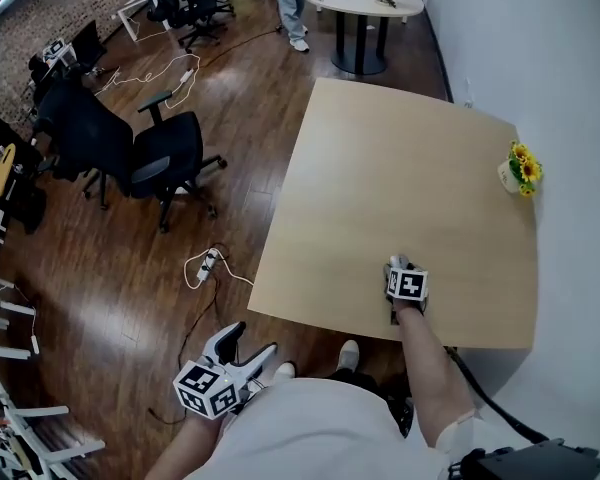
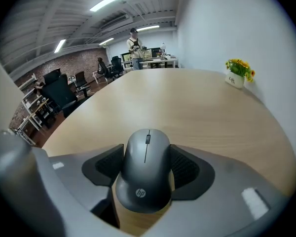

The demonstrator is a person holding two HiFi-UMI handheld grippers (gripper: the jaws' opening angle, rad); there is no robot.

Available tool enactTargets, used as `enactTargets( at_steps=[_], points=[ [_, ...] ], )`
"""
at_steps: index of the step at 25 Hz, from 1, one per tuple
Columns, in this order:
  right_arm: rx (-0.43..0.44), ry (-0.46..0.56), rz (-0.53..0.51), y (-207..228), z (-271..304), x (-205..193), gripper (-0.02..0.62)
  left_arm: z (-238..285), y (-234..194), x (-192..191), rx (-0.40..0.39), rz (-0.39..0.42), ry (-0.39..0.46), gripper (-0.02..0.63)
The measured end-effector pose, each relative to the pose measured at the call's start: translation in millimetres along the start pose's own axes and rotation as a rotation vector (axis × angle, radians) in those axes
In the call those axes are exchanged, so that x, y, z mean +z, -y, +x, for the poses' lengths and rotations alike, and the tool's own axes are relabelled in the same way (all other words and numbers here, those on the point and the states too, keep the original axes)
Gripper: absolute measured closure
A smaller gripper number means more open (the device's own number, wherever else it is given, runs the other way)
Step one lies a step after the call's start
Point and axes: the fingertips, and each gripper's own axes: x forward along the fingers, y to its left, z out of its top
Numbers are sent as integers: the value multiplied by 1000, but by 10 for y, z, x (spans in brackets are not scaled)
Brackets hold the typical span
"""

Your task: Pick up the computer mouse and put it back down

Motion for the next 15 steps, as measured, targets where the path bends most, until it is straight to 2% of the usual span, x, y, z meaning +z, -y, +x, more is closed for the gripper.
enactTargets(
  at_steps=[3,8,13,15],
  points=[
    [-11,-28,-12,85,157,-110,299,65,7,18,22,-3,-2,285],
    [-6,-3,-40,118,251,-130,298,145,-33,59,46,3,6,285],
    [11,-15,-39,107,249,-155,295,156,-43,90,37,16,8,285],
    [21,-7,-28,73,222,-153,265,145,-40,113,24,25,14,285]
  ],
)
